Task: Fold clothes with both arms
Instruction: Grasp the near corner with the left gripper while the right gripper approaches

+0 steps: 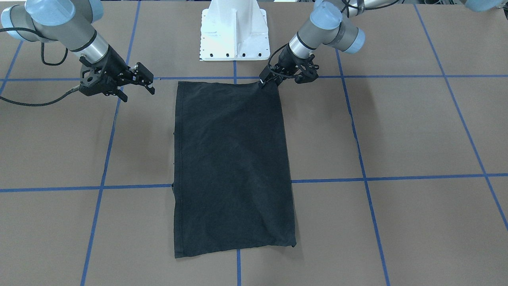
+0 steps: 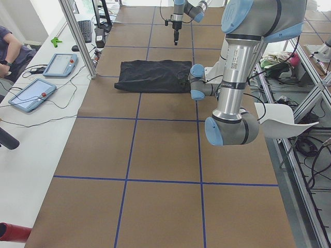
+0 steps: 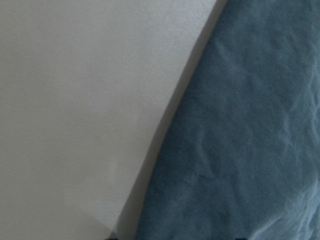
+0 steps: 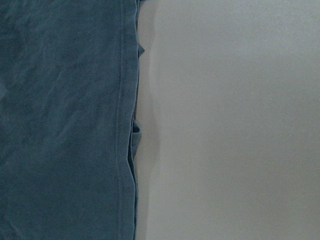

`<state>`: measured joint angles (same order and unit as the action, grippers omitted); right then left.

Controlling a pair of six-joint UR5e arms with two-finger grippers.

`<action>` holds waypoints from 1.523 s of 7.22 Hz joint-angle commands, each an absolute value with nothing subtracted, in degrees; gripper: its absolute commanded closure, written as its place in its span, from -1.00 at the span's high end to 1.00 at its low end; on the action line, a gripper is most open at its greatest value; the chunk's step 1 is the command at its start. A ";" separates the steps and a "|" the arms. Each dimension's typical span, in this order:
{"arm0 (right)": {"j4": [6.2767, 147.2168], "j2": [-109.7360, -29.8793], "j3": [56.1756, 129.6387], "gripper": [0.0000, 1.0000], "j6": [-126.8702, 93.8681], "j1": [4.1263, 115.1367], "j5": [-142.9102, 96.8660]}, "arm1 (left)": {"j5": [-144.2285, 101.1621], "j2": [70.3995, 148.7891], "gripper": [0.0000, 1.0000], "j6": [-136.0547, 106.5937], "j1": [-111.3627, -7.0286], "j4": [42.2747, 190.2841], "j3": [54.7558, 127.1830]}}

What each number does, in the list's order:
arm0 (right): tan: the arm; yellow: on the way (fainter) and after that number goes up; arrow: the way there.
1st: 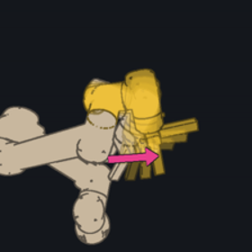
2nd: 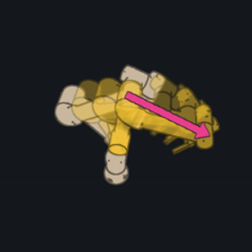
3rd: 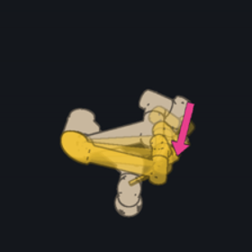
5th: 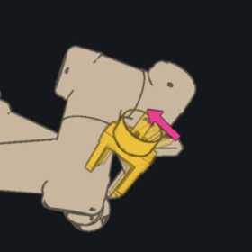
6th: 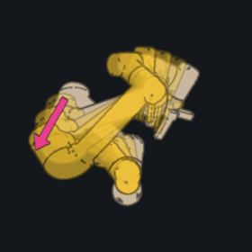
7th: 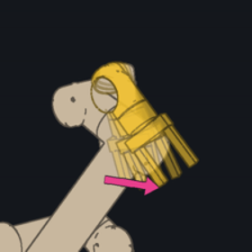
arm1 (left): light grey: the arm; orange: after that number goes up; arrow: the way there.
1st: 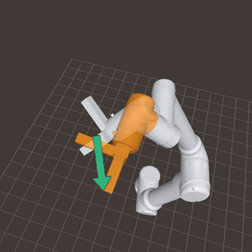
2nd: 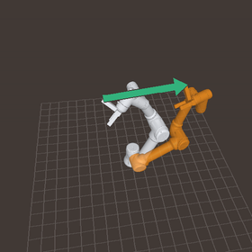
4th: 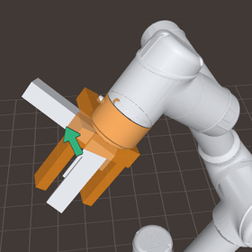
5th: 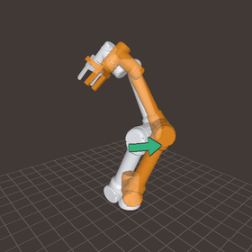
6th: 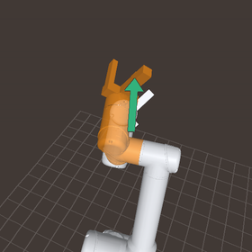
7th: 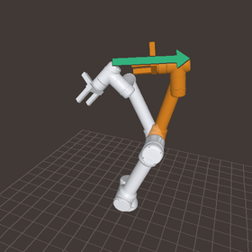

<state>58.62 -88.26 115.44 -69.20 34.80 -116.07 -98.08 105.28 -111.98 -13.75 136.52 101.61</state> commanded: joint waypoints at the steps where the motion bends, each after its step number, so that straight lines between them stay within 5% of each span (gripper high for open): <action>1: 58.62 -88.16 115.40 1.00 -69.17 34.80 -116.10 | -98.09 105.82 0.25 -112.06 -13.71 136.49 101.43; 3: 58.62 -88.15 115.31 1.00 -69.26 34.72 -116.10 | -98.09 105.82 -0.99 -111.97 -13.80 136.49 101.95; 11: 66.66 -80.43 114.87 1.00 -92.81 20.66 -106.96 | -98.88 104.77 -1.00 -111.97 -14.77 132.89 108.90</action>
<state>61.96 -82.08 114.97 -91.42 21.96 -107.56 -98.87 104.81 -111.90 -14.83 132.91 108.80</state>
